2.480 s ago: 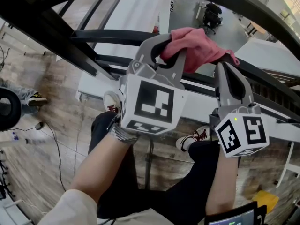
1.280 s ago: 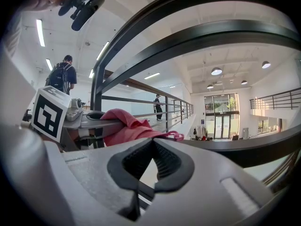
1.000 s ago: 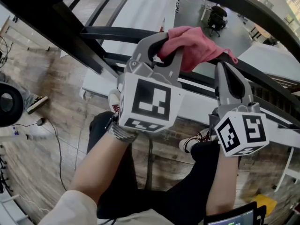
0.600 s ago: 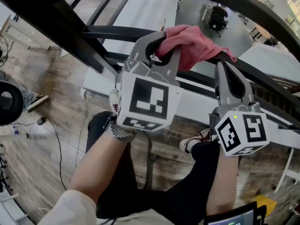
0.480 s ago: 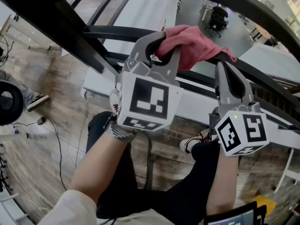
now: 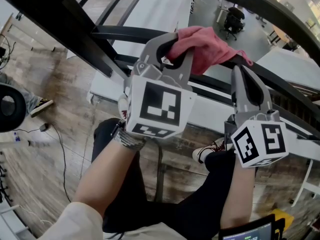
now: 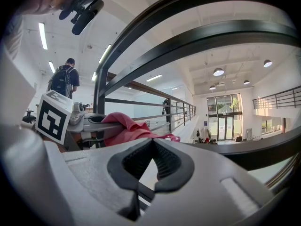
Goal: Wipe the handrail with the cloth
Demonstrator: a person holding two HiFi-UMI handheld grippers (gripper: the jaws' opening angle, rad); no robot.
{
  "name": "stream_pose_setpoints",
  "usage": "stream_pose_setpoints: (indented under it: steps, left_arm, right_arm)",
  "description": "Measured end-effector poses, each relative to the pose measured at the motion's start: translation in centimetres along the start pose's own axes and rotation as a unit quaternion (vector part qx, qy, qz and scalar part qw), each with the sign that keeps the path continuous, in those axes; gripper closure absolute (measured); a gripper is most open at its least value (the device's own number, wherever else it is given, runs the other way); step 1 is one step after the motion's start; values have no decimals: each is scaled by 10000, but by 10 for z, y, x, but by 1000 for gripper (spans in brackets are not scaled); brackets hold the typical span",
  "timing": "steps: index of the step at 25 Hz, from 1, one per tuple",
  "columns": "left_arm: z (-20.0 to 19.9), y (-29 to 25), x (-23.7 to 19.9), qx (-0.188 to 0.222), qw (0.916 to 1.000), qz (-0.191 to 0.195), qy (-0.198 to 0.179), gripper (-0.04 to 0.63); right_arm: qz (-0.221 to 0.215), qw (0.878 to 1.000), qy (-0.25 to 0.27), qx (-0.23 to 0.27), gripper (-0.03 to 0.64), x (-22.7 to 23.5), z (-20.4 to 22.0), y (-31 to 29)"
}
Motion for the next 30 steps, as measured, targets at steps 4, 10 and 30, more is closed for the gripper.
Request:
stream_pose_setpoints:
  steps: [4,10,30]
  left_arm:
    - [0,1,0,-3,10000,-4,-24,566]
    - [2,4,-5,-34,10000,-59,-13,566]
    - [8,15,-18,-105,9997,-236,9,566]
  right_arm:
    - [-70,10000,51,1,615,-5,0,-1]
    - [-77,9999,58,-28,615,-6,0,-2]
    - [-189,9997,106,-75,615,-15,0,-8]
Point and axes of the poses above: the fingertips, and each gripper's own axes: y backward along the fingers, x to its right, z out of its underside, the point moved 10 cm from there along y, backward along the fingers, and after that the axes turned 7 degrees about z, right-handed, at the moved point
